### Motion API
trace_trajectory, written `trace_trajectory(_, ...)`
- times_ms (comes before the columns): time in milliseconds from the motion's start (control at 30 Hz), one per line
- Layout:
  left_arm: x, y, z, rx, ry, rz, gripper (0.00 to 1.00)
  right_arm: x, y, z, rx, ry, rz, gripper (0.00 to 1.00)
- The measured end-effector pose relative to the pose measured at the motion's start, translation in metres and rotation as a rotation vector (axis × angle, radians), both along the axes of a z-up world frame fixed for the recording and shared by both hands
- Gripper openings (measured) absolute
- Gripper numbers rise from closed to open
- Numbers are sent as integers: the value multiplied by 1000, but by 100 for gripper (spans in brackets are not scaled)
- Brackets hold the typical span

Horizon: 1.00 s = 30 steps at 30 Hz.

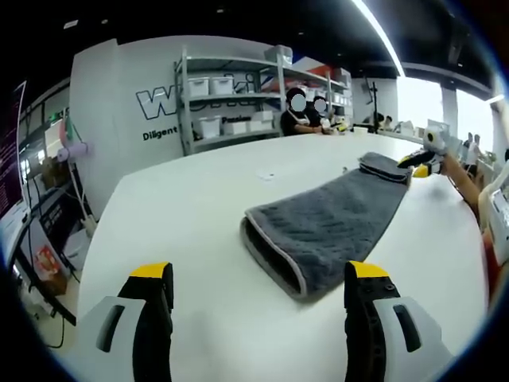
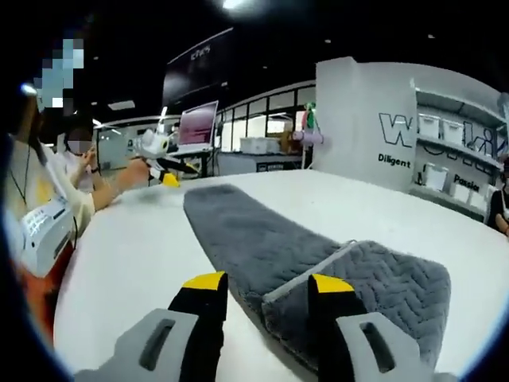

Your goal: Fold the towel on the table until its edges align and the towel forms a compact rectangular stack.

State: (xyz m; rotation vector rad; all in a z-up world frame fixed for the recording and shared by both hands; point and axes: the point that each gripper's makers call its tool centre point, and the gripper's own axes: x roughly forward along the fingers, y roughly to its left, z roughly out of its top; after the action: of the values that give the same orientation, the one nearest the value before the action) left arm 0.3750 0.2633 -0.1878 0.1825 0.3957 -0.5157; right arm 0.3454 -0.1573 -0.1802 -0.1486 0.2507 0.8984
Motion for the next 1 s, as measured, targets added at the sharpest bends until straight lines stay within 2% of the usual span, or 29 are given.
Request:
trace_trajectory(133,0,-1,0,0,0,0,87,9,-16,3,-15,-18,-83,58)
trace_trajectory(200,0,-1,-1,2,2,0,87,16,-27,2,-54,-34,-140,71)
trace_trajectory(267,-1,-2,-2,3,9,-4,88,17,-29,2,-46,-29,-154,81)
trace_trajectory(433,-1,-4,-4,-1,17,-12,88,20,-36,3,-2,4,-189,95)
trace_trajectory(467,0,-4,-3,-3,17,-13,88,21,-38,2,-8,8,-201,98)
trace_trajectory(500,0,-4,-3,-4,16,-13,88,20,-42,-2,-52,10,-208,100)
trace_trajectory(567,0,-3,-3,-4,15,-11,88,24,-48,-4,-101,-28,-237,99)
trace_trajectory(600,0,-3,-3,-3,16,-10,88,24,-50,-7,-116,-15,-248,99)
trace_trajectory(1000,-1,-8,-12,-21,55,-20,91,27,-61,4,-86,-38,-292,99)
